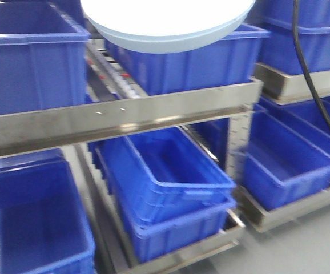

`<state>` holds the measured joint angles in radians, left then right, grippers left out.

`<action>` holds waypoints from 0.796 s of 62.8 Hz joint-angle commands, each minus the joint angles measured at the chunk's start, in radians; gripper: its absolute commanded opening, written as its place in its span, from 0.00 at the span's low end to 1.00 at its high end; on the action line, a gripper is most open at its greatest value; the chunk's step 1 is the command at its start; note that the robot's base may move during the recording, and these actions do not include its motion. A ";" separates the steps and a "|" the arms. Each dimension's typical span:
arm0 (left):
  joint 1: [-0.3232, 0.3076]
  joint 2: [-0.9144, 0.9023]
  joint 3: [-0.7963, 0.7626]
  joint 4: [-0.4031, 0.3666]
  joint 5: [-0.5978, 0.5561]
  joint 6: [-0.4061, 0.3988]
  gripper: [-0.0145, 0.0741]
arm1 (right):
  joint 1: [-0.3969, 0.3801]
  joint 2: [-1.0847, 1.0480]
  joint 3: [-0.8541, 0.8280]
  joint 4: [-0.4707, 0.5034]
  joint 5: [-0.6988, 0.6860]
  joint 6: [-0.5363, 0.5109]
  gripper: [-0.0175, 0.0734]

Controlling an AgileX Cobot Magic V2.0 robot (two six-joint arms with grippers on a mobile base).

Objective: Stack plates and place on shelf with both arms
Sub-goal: 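Hold the plates aloft while the base turns and approaches the blue bin shelf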

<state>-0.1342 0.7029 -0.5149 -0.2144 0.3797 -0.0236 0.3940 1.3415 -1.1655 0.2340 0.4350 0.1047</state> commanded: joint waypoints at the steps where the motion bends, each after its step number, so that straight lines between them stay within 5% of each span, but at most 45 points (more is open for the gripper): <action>1: 0.000 -0.002 -0.028 -0.009 -0.078 -0.005 0.27 | 0.001 -0.039 -0.034 0.013 -0.091 -0.004 0.23; 50: 0.000 -0.002 -0.028 -0.009 -0.078 -0.005 0.27 | 0.001 -0.039 -0.034 0.013 -0.091 -0.004 0.23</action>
<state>-0.1342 0.7029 -0.5149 -0.2144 0.3792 -0.0236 0.3940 1.3415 -1.1655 0.2340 0.4350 0.1047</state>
